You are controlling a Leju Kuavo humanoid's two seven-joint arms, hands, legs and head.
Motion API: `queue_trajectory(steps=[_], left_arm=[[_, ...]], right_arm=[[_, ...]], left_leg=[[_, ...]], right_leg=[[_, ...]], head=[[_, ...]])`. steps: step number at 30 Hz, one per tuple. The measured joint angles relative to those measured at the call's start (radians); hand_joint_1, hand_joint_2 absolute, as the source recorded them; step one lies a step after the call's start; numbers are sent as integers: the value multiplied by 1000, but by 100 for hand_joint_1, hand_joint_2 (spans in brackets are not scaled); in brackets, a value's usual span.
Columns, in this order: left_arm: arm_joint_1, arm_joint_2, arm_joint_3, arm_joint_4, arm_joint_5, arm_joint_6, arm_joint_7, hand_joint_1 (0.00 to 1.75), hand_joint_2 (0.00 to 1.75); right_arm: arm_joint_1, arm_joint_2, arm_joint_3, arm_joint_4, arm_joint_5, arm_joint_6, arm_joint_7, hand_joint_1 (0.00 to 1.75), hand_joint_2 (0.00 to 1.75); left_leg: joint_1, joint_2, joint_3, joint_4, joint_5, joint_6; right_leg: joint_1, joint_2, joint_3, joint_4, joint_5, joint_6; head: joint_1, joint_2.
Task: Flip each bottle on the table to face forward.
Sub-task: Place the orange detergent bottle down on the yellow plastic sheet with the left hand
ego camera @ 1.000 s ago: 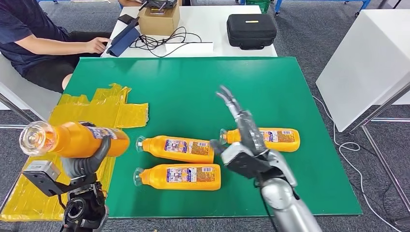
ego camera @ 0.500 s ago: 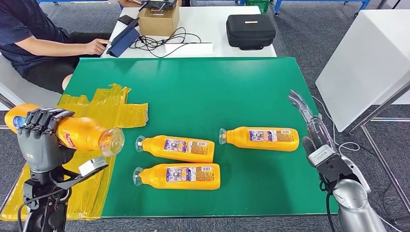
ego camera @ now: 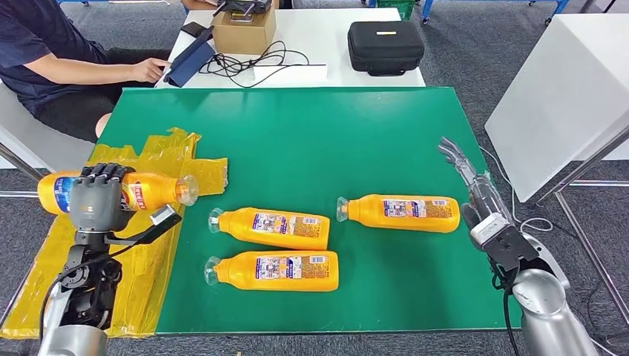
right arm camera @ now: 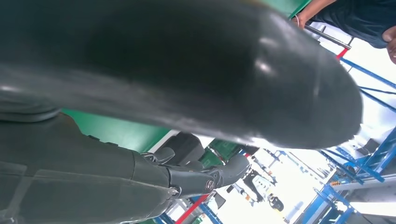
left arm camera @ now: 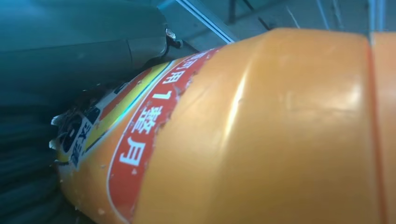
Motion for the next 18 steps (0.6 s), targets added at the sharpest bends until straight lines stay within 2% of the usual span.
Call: queue_trajectory(steps=[4, 8, 9, 12, 13, 17, 18], left_arm=[[-14, -2, -53, 53, -18, 0, 75, 151, 175], [-48, -12, -142, 125, -38, 0, 212, 148, 175], [-58, -15, -171, 149, -38, 0, 245, 125, 175], [-79, -23, -243, 202, -28, 1, 288, 16, 175], [-84, -25, -259, 219, -29, 1, 289, 3, 175], [-101, -32, -296, 320, -38, 1, 303, 0, 0], [-108, -32, -310, 353, -36, 1, 313, 0, 0]], right_arm=[[2, -17, 1, 1, -9, 1, -7, 0, 0], [31, -48, -1, -10, -29, -13, -7, 0, 0], [47, -57, -4, -21, -32, -16, -5, 0, 0], [107, -78, -18, -59, -29, -23, 0, 0, 0], [125, -82, -21, -70, -24, -23, 2, 0, 0], [166, -85, -26, -90, 1, -12, 4, 0, 0], [167, -86, -25, -91, 3, -10, 4, 0, 0]], left_leg=[[-1, 0, 0, 1, 0, 0], [-1, -2, 0, 1, 0, 0], [-1, -2, 0, 1, 0, 0], [-1, -2, -1, 1, 0, 0], [-1, -1, -1, 1, 0, 0], [-1, 1, -1, 1, -1, 0], [-1, 1, -1, 1, 0, 0]], right_leg=[[-1, 0, 0, 0, 0, 0], [-2, -2, 0, 0, 0, 0], [-2, -2, 0, 0, 0, 0], [-1, -2, 0, 0, 0, 0], [-1, -1, 0, 0, 0, 0], [-1, 1, -1, 0, 0, 0], [-1, 1, -1, 0, 0, 0]], head=[[0, 0], [0, 0], [0, 0], [0, 0], [0, 0], [0, 0], [0, 0]])
